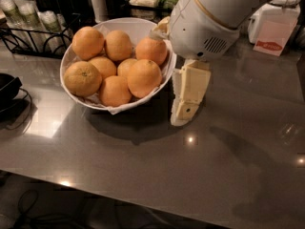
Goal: Pick orange from white bowl
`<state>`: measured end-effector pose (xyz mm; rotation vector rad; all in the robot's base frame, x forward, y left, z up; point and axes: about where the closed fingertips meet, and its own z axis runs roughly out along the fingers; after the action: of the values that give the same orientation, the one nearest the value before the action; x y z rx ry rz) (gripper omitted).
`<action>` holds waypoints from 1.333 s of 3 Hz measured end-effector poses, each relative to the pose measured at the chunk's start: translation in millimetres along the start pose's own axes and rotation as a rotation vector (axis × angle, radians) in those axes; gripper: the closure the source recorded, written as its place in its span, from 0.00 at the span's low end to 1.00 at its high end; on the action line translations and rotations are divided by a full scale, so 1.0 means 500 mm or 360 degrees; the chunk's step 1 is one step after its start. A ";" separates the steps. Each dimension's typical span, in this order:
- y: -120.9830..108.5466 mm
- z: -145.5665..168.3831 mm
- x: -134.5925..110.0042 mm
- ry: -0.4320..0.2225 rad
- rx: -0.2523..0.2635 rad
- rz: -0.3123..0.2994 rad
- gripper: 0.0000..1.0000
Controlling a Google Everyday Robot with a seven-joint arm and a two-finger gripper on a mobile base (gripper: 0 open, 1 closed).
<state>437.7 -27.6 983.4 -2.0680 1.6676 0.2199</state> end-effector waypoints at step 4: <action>-0.039 0.082 -0.130 -0.0336 -0.0028 -0.0103 0.00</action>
Offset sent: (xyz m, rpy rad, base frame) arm 0.0177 0.0848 -0.0040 0.1941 0.0151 0.1523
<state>446.9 51.2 979.1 -2.0299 1.4754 0.4174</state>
